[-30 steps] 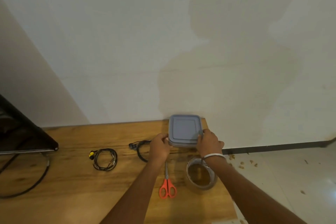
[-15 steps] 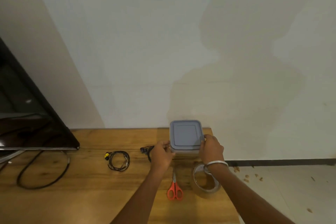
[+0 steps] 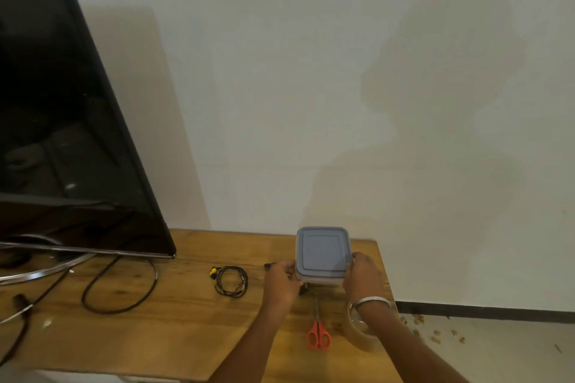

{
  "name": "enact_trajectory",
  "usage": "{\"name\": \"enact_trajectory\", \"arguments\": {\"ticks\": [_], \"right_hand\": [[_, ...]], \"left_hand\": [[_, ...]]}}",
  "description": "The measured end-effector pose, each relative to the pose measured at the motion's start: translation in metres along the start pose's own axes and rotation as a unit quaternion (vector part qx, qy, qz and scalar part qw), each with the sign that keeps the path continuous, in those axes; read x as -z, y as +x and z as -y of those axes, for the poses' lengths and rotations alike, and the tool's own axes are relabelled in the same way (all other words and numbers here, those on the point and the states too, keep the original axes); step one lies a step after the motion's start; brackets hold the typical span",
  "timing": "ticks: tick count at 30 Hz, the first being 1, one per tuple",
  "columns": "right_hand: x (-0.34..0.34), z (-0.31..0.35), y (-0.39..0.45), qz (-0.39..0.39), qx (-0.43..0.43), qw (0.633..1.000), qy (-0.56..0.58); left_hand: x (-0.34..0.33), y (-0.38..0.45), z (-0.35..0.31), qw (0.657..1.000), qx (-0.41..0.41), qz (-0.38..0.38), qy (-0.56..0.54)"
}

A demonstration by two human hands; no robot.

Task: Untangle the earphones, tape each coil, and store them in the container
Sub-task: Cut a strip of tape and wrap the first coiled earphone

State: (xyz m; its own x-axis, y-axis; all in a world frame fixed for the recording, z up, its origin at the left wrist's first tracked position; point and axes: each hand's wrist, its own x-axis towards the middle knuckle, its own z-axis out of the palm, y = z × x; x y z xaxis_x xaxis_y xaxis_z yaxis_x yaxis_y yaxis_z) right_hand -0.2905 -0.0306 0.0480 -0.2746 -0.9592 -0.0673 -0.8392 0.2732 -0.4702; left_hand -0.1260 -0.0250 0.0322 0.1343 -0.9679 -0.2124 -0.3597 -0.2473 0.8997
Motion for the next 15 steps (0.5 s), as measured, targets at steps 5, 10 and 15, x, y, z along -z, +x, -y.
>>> {"name": "enact_trajectory", "arguments": {"ticks": [5, 10, 15], "right_hand": [[0.002, -0.026, 0.026, 0.003, -0.043, 0.999, -0.026], [-0.003, -0.047, 0.044, 0.025, -0.072, 0.996, -0.039], [-0.016, -0.058, 0.036, 0.046, -0.081, 0.995, -0.024]], "left_hand": [[-0.035, 0.02, -0.003, 0.997, -0.021, 0.07, 0.033], [-0.062, 0.034, 0.006, 0.991, -0.028, 0.119, 0.048], [-0.067, 0.028, 0.022, 0.988, -0.008, 0.151, 0.019]]}}
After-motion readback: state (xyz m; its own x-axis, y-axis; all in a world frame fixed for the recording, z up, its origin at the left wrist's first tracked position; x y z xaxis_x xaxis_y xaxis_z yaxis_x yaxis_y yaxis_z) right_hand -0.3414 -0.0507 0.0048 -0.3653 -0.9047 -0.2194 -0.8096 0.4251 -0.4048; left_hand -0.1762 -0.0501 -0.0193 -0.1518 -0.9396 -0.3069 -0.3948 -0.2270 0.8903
